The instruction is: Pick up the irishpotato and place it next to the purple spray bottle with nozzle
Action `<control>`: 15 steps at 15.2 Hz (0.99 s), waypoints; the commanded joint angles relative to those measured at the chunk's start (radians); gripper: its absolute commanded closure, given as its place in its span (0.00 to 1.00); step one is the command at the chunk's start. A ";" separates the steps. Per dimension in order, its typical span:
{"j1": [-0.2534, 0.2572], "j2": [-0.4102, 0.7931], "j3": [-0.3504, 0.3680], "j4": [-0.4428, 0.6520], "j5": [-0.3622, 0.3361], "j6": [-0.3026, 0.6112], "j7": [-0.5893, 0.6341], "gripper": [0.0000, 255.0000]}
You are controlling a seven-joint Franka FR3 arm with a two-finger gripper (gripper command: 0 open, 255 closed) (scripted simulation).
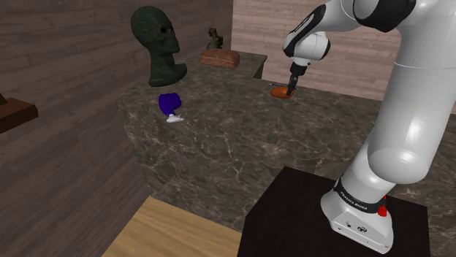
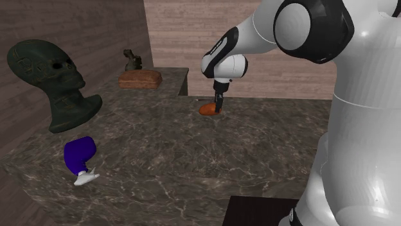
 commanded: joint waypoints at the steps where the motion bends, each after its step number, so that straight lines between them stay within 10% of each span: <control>1: 0.000 0.000 0.000 0.000 0.000 0.000 0.000 1.00; 15: 0.019 -0.049 -0.022 0.021 -0.059 -0.051 0.044 1.00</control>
